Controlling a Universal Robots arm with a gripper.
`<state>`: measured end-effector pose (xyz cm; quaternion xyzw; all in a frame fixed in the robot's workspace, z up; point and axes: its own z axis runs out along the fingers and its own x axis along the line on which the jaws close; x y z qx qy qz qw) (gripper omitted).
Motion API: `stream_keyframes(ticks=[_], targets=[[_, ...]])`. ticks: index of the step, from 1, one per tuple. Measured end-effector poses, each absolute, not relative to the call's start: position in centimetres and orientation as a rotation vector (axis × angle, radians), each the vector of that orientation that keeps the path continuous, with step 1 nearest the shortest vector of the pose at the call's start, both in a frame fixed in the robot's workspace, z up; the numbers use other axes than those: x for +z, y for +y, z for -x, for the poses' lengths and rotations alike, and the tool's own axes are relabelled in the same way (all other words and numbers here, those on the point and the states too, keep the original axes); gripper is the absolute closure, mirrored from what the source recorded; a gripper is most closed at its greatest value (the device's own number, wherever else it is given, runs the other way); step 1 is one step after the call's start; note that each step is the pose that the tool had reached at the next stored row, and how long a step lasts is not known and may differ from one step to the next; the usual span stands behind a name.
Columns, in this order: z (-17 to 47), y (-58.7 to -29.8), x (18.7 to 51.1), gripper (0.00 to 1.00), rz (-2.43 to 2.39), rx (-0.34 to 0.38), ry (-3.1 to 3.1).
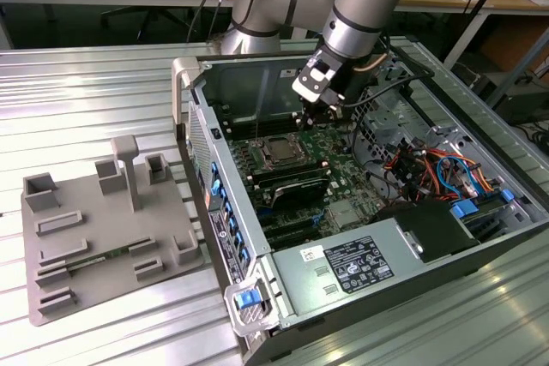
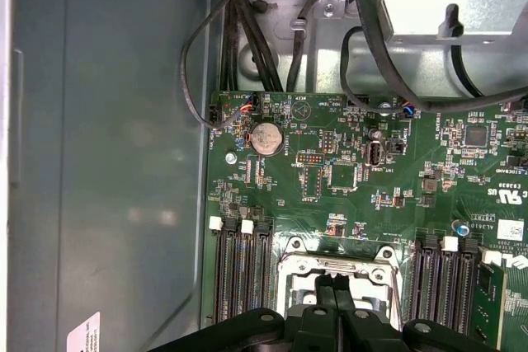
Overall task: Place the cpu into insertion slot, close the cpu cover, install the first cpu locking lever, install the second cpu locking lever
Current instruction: 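Close the cpu cover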
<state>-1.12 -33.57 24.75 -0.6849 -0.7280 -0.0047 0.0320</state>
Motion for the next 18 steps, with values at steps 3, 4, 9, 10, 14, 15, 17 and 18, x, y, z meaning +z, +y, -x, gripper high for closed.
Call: stream_keyframes(ticks=[3, 4, 9, 10, 14, 15, 17, 18], targets=[[1.1, -33.6, 24.7, 0.89, 2.109, -0.014, -2.241], [1.1, -33.6, 24.7, 0.89, 2.109, -0.015, -2.241], [1.7, -33.6, 24.4, 0.89, 2.1, -0.017, -2.247], [1.8, -33.6, 24.3, 0.89, 2.096, -0.019, -2.249], [2.7, -33.8, 23.8, 0.89, 2.077, -0.021, -2.264], [2.8, -33.8, 23.8, 0.89, 2.076, -0.02, -2.265], [3.1, -34.1, 23.7, 0.89, 2.075, -0.02, -2.267], [3.3, -34.3, 23.6, 0.89, 2.074, -0.02, -2.267]])
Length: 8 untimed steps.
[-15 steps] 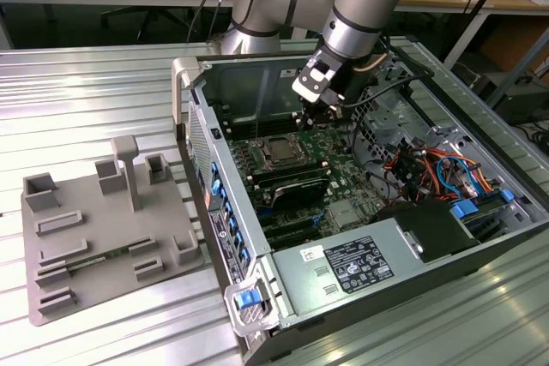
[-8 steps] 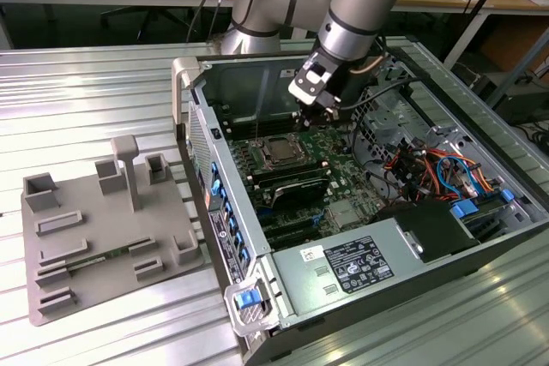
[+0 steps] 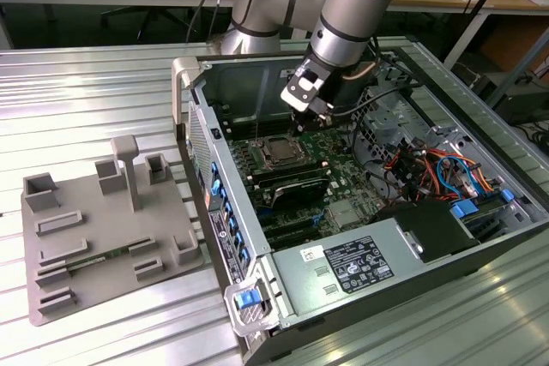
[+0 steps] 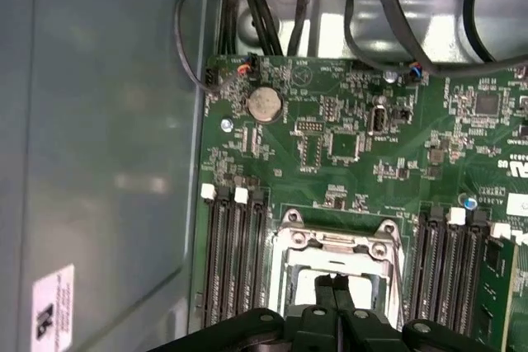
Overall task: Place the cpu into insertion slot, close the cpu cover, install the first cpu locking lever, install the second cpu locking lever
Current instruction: 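Close the cpu cover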
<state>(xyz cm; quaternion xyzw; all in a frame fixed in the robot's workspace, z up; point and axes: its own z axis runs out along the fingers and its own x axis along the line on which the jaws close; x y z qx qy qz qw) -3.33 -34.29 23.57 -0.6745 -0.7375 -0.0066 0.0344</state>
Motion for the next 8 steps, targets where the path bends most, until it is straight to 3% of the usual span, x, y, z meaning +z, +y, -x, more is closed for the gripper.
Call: stream_keyframes(ticks=[8], targets=[[5.3, -34.7, 22.7, 0.89, 2.072, -0.022, -2.269]])
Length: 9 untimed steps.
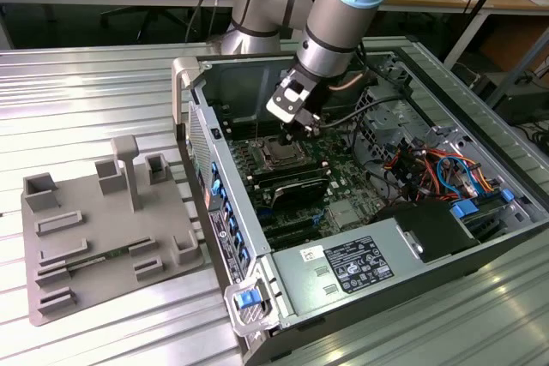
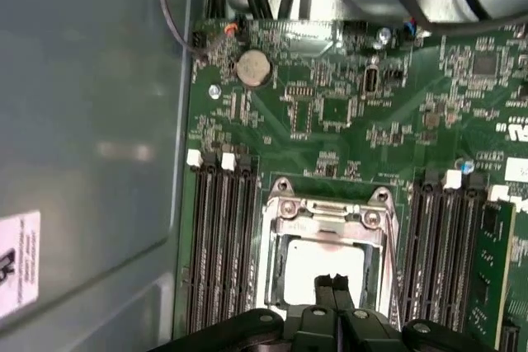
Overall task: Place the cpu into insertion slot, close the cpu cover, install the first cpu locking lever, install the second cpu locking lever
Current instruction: 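Close the cpu cover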
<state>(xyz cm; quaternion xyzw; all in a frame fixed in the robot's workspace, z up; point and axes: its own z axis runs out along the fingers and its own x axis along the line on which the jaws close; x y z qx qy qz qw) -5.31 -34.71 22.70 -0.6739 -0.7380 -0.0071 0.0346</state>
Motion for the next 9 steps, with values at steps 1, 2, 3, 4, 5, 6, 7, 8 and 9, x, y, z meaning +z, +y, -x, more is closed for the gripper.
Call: stream_keyframes(ticks=[1, 2, 3, 4, 5, 6, 7, 8, 9], targets=[[5.6, -34.7, 22.5, 0.89, 2.072, -0.022, -2.269], [5.8, -34.7, 22.3, 0.89, 2.072, -0.022, -2.269], [5.9, -34.7, 22.1, 0.89, 2.072, -0.022, -2.269], [6.0, -34.7, 21.8, 0.89, 2.072, -0.023, -2.269], [6.1, -34.7, 21.5, 0.89, 2.072, -0.023, -2.269], [6.2, -34.7, 21.4, 0.89, 2.072, -0.022, -2.269], [6.2, -34.7, 21.3, 0.89, 2.072, -0.022, -2.269], [6.2, -34.7, 21.2, 0.89, 2.072, -0.022, -2.269], [6.2, -34.7, 21.1, 0.89, 2.072, -0.022, -2.269]])
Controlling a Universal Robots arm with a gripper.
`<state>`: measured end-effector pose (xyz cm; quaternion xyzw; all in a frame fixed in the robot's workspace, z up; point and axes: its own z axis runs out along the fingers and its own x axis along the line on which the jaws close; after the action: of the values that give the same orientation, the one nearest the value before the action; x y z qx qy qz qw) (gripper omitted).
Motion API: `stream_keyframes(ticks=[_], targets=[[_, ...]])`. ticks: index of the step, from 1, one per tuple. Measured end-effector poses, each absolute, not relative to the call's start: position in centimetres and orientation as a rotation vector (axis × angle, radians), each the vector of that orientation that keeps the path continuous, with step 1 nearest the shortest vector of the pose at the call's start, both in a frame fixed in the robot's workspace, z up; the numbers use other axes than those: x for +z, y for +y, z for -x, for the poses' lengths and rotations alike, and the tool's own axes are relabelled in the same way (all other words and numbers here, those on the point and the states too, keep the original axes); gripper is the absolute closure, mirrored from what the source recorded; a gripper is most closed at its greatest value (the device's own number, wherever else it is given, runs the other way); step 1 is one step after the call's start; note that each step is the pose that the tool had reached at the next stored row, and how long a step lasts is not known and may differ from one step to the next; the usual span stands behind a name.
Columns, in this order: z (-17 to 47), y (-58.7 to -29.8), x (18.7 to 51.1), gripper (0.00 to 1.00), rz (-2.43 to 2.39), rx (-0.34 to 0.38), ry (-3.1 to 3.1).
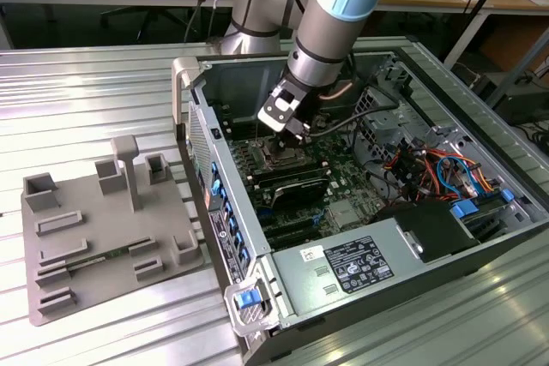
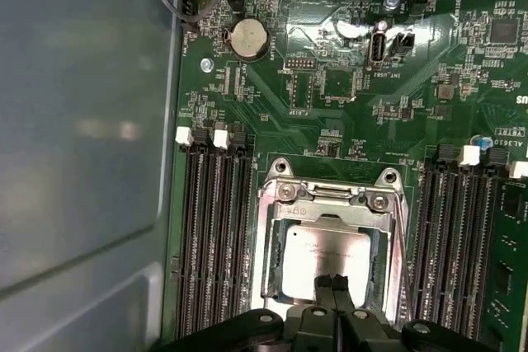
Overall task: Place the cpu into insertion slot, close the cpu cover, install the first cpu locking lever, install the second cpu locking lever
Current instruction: 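Close the cpu cover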
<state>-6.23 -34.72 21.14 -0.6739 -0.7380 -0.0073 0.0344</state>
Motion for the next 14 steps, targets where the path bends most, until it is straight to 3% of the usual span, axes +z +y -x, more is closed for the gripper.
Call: stream_keyframes(ticks=[14], targets=[[5.73, -34.69, 20.72, 0.89, 2.073, -0.024, -2.27]])
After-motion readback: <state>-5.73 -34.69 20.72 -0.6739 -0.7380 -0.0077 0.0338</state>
